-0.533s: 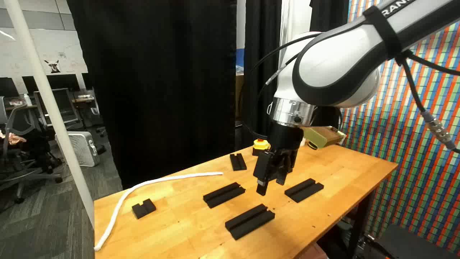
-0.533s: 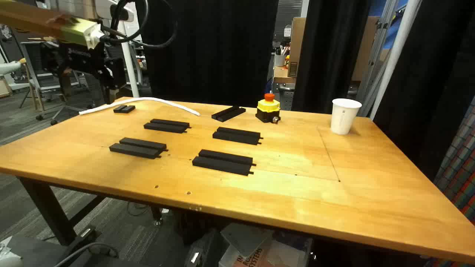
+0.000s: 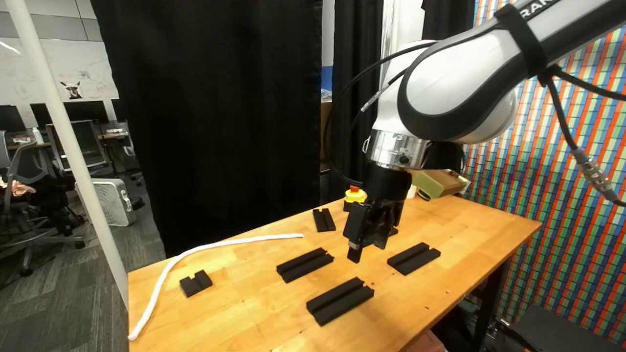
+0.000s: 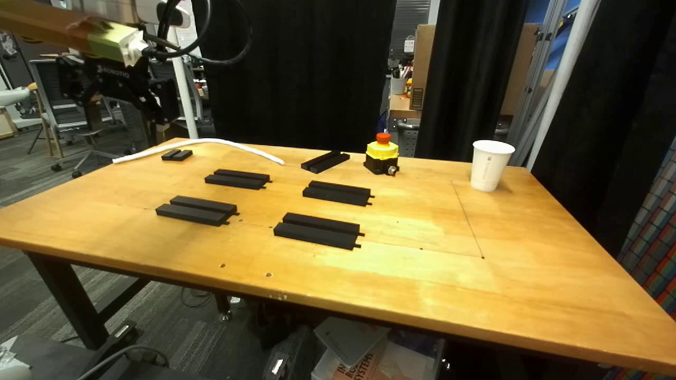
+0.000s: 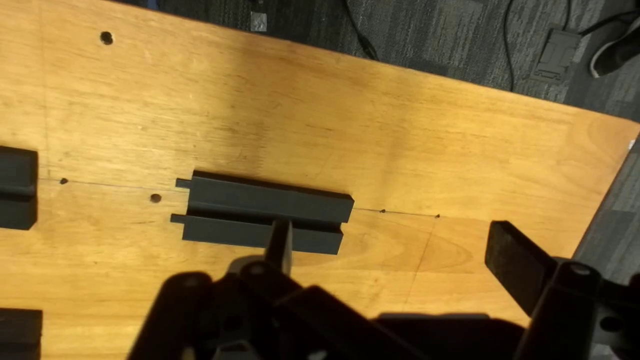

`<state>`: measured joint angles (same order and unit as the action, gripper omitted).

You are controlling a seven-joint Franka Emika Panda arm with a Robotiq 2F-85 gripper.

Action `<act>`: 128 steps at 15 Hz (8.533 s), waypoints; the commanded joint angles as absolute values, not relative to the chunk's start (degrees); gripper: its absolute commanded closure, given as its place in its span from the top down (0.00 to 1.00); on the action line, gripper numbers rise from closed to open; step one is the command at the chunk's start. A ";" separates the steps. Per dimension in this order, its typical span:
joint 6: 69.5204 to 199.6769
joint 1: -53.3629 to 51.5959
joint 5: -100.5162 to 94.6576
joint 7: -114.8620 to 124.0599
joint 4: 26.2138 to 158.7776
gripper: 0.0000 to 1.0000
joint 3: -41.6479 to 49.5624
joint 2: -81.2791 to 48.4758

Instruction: Connect the back pads

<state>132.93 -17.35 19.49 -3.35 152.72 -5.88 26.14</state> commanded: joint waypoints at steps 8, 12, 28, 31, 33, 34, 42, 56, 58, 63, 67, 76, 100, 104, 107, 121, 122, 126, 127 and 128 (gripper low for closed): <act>141.66 -8.60 22.05 15.48 153.04 1.00 -5.77 18.99; 146.94 -6.30 25.03 21.01 151.79 1.00 -5.10 11.13; 160.06 -6.29 29.55 65.79 154.18 1.00 -7.27 3.92; 162.67 -5.18 29.33 71.91 156.02 1.00 -6.07 3.57; 164.33 -4.02 28.64 75.79 156.81 1.00 -4.89 3.10; 164.64 -3.14 27.49 78.02 156.94 1.00 -4.07 3.08; 162.90 5.26 2.22 105.62 154.36 1.00 2.63 -1.72; 149.99 1.79 1.86 88.95 142.52 1.00 2.11 -5.46; 150.63 1.69 4.91 83.69 143.10 1.00 1.62 -6.03; 150.44 1.48 9.77 75.47 143.53 1.00 1.32 -7.27; 150.63 1.08 10.39 74.13 143.68 1.00 1.51 -7.50; 150.84 -3.73 12.17 78.73 142.02 1.00 -2.02 -8.05; 157.64 6.80 20.68 44.80 151.93 1.00 6.43 -2.49; 157.91 9.19 22.40 36.31 151.12 1.00 8.71 -2.95; 157.95 10.77 25.88 31.96 150.46 1.00 9.80 -4.06; 151.46 9.82 33.46 34.10 145.30 1.00 10.19 -9.83; 150.92 9.32 32.35 36.35 145.02 1.00 10.22 -10.03; 148.46 7.76 28.15 44.84 143.99 1.00 9.67 -9.78; 147.77 7.43 27.43 46.44 143.76 1.00 9.50 -9.62; 146.75 6.94 26.77 48.29 143.25 1.00 9.29 -9.67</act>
